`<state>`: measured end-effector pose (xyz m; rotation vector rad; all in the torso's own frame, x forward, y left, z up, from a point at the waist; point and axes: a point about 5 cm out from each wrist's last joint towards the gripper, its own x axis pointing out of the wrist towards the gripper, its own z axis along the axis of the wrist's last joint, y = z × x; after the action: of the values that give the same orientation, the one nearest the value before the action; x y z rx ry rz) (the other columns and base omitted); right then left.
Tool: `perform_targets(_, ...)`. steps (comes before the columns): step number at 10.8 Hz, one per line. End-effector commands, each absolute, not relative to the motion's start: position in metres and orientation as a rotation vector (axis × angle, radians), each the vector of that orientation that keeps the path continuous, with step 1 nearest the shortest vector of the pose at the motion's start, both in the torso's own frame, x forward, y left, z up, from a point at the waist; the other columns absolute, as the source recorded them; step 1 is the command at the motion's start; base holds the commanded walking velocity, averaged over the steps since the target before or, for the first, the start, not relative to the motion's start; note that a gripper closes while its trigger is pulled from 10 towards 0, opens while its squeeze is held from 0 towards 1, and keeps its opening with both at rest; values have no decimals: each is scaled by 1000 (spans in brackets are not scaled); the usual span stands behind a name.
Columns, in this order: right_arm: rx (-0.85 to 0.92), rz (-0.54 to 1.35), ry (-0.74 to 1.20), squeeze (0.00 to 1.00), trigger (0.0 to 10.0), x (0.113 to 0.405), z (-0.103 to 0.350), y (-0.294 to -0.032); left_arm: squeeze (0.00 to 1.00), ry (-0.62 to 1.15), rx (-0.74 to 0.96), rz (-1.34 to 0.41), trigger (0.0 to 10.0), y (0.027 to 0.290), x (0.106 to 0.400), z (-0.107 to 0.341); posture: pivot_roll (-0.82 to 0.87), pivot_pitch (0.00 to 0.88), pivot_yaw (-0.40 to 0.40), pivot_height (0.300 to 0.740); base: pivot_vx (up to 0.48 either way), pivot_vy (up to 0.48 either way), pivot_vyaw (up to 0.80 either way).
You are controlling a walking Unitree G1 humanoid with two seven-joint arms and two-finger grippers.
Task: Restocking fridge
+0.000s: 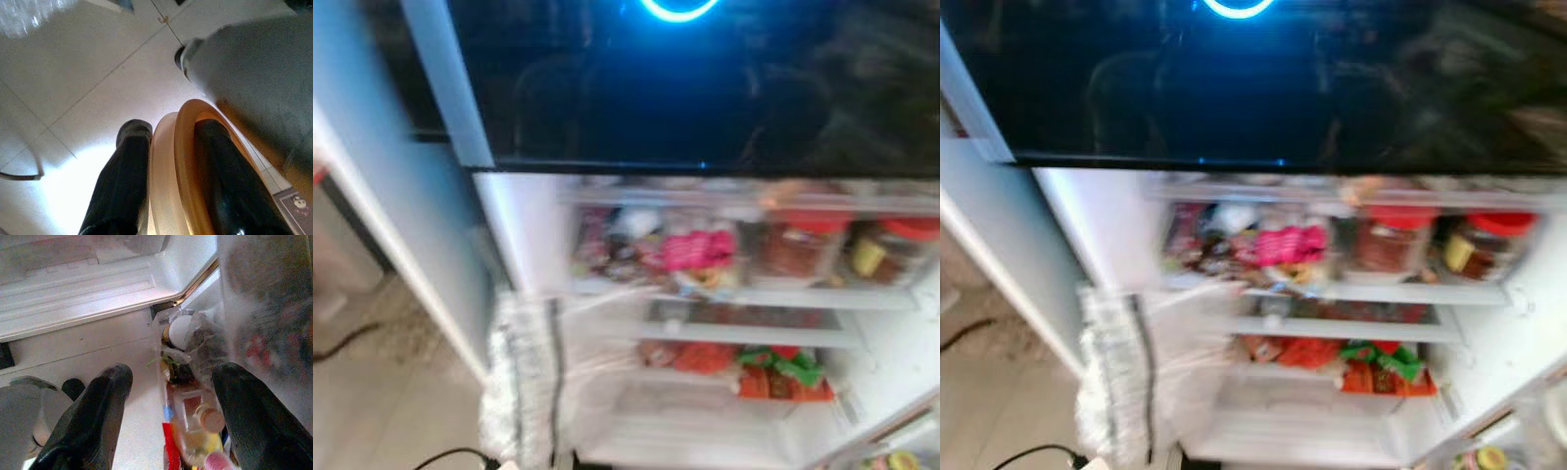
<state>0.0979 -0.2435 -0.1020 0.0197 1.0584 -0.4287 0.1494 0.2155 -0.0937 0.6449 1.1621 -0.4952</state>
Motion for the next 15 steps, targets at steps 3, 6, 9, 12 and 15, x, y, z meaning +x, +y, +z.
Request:
perform_targets(3, 12, -424, 1069, 0, 10000, 96, -103, -243, 0, 1162, 648, -509, 10000, 215, 149, -94, -133, 0, -3, 723, 0, -161, 0)
perform_targets(6, 12, -424, 1068, 0, 10000, 96, -103, -242, 0, 1162, 647, -507, 10000, 215, 149, -94, -132, 0, -4, 723, 0, -160, 0)
perform_targets(9, 11, -422, 1067, 0, 10000, 97, -103, -242, 0, 1161, 647, -509, 10000, 215, 150, -94, -133, 0, -3, 723, 0, -240, 0)
perform_targets(12, 15, -436, 1064, 0, 10000, 97, -103, -242, 0, 1161, 647, -510, 10000, 215, 150, -94, -132, 0, -3, 723, 0, -80, 0)
perform_targets(15, 17, -446, 1072, 0, 10000, 96, -103, -243, 0, 1161, 647, -511, 10000, 215, 150, -94, -133, 0, -2, 723, 0, -240, -471)
